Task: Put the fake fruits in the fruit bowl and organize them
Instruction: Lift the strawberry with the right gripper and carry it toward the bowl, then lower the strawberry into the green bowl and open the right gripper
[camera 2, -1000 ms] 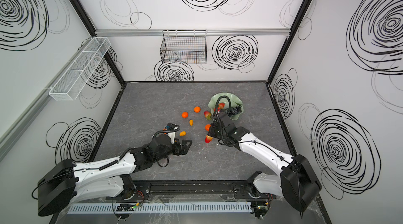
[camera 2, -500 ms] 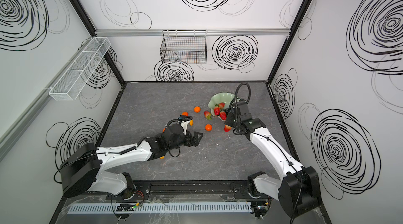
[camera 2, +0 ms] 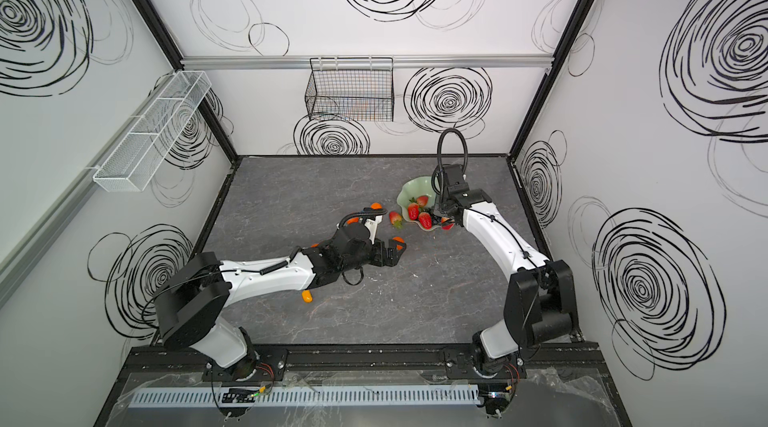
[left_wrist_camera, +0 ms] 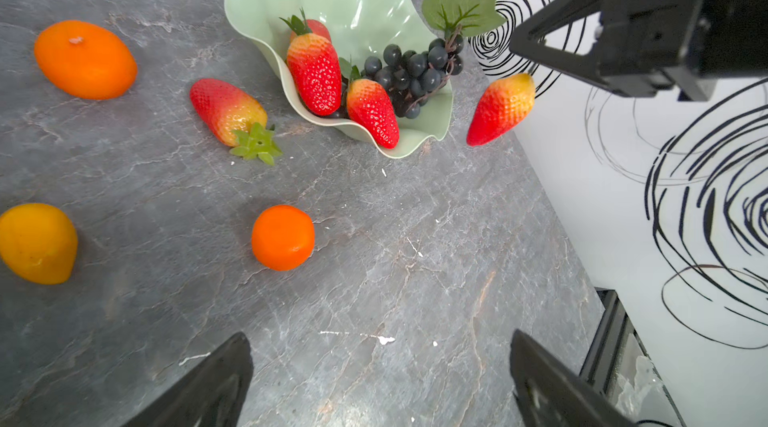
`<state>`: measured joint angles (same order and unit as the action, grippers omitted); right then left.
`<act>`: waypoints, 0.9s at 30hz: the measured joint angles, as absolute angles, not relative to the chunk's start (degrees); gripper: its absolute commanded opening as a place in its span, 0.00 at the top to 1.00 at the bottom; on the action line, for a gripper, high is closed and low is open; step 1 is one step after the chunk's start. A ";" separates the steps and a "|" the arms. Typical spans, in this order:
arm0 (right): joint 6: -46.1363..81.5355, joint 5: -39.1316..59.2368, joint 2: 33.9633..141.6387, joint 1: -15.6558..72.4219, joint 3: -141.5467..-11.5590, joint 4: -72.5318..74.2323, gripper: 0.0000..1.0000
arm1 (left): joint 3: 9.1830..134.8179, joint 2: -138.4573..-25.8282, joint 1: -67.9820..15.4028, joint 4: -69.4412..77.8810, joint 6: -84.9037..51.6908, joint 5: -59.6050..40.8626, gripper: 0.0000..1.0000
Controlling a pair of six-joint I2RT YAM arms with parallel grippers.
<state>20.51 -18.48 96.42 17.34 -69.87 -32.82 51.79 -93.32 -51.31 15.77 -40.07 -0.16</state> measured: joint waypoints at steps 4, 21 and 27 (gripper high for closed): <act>18.20 -20.71 99.57 17.04 -71.81 -32.75 1.00 | 52.14 -93.84 -51.31 15.84 -40.07 -0.73 0.01; 13.17 -21.12 106.80 16.82 -74.50 -30.55 1.00 | 52.21 -93.97 -49.32 15.99 -40.05 -2.87 0.01; 12.10 -21.04 108.66 17.67 -75.20 -29.61 1.00 | 52.18 -93.97 -49.10 15.99 -40.03 -3.20 0.01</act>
